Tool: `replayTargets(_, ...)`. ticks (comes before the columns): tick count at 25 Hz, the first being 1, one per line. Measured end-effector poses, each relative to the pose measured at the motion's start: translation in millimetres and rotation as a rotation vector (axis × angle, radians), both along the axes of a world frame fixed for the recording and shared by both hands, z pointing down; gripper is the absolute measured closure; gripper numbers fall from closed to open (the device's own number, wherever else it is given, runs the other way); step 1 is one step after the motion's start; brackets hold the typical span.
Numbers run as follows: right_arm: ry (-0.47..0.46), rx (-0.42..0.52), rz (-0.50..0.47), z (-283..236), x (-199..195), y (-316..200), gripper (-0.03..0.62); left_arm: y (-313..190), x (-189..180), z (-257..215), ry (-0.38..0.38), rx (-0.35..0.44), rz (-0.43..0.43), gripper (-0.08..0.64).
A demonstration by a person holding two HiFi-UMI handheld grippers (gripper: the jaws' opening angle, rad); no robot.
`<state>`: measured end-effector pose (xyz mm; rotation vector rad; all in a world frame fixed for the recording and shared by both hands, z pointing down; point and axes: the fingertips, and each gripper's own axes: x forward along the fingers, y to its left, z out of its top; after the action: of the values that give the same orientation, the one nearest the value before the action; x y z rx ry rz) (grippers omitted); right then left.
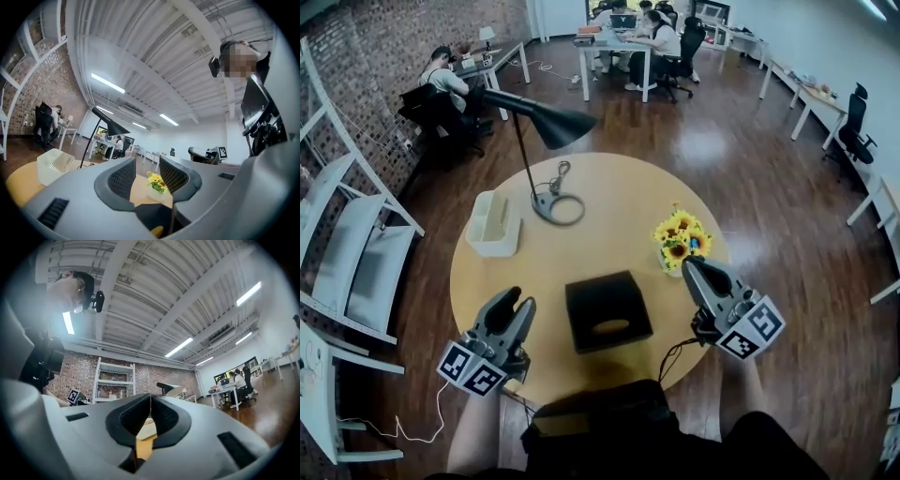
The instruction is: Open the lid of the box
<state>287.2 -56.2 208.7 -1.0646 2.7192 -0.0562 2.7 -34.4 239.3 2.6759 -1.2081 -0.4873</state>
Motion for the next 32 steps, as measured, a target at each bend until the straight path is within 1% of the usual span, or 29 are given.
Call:
replayTargets(1, 0.011, -0.003, 0.009, 2.3, 2.0, 1.7, 0.589, 2.6, 1.3, -2.5, -0.008, 0.007, -0.007, 0.416)
replayTargets(5, 0.023, -0.035, 0.043, 12.9, 8.0, 8.4, 0.591, 11.6, 12.7, 1.8, -0.140, 0.030, -0.016, 0.416)
replayTargets(7, 0.039, -0.041, 0.066, 20.1, 5.7, 9.6, 0.591, 13.7, 16.9, 5.9, -0.170, 0.031, -0.011, 0.416)
replayTargets(9, 0.050, -0.049, 0.088, 26.1, 3.4, 11.0, 0.591, 14.7, 19.0, 8.5, -0.160, 0.026, -0.013, 0.416)
replayTargets(13, 0.031, -0.087, 0.098, 37.0, -1.0, 13.2, 0.592, 16.4, 21.2, 13.0, -0.111, 0.015, -0.019, 0.416)
replayTargets(17, 0.045, -0.123, 0.112, 52.7, -2.2, 19.6, 0.592, 21.0, 26.7, 22.8, -0.116, 0.009, -0.014, 0.416)
replayTargets(20, 0.021, -0.142, 0.138, 62.6, -0.5, 24.3, 0.592, 22.2, 18.4, 28.5, -0.118, -0.004, -0.024, 0.416)
replayTargets(25, -0.002, -0.179, 0.169, 78.4, 5.7, 28.9, 0.592, 18.8, -3.5, 36.7, -0.074, -0.036, -0.065, 0.422)
replayTargets(32, 0.013, -0.200, 0.184, 82.2, 14.7, 37.2, 0.592, 20.8, -0.4, 46.0, -0.045, -0.052, -0.064, 0.422)
